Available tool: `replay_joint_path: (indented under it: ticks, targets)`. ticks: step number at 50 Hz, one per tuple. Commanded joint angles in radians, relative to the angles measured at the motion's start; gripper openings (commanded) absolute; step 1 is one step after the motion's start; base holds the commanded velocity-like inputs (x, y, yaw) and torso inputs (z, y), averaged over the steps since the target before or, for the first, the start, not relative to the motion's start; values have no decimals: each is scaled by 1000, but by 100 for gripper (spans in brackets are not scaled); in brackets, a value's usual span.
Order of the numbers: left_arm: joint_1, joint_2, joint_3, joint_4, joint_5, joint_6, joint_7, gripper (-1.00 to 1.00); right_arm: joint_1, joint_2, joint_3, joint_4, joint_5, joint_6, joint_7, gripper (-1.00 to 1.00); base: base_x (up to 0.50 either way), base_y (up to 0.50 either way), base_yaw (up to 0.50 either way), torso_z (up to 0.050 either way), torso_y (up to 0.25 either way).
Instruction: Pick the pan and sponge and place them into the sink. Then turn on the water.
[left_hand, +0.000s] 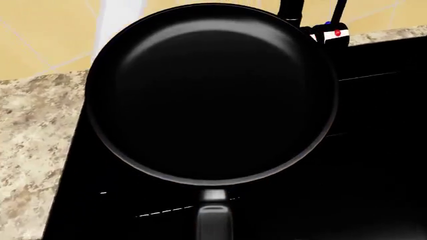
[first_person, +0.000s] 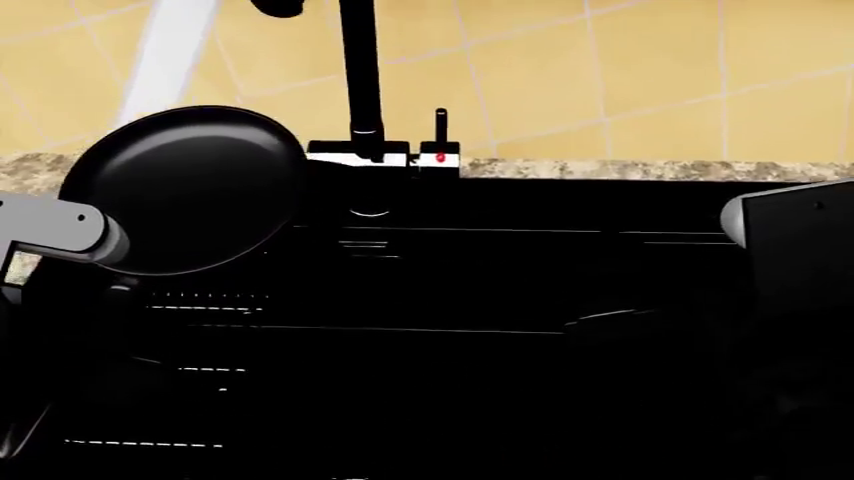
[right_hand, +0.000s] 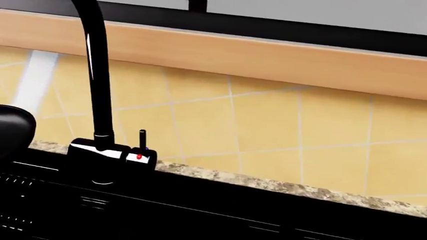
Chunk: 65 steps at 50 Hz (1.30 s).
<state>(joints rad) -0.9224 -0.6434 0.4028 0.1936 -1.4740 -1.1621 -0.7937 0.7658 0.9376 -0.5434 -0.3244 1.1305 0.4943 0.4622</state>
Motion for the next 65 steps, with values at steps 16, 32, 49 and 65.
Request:
replay_joint_path:
  ticks: [16,32,49,65]
  targets:
    - [-33,3,-7,6,44,11,3,-100,-11,-2,12,11,15,-7,11,100,34,8,0,1,2]
    - [-33,0,-5,13,42,20,0,-100,-13,4,13,-1,10,-9,7,100,35,0,0,1,2]
    - [-30,5,3,13,45,29,2,-100,-16,6,9,-7,1,-6,7,100,9,0,0,1,2]
    - [-45,24,31,44,39,20,20,-100,-10,19,26,-10,25,3,27,100,0,0,0,1,1]
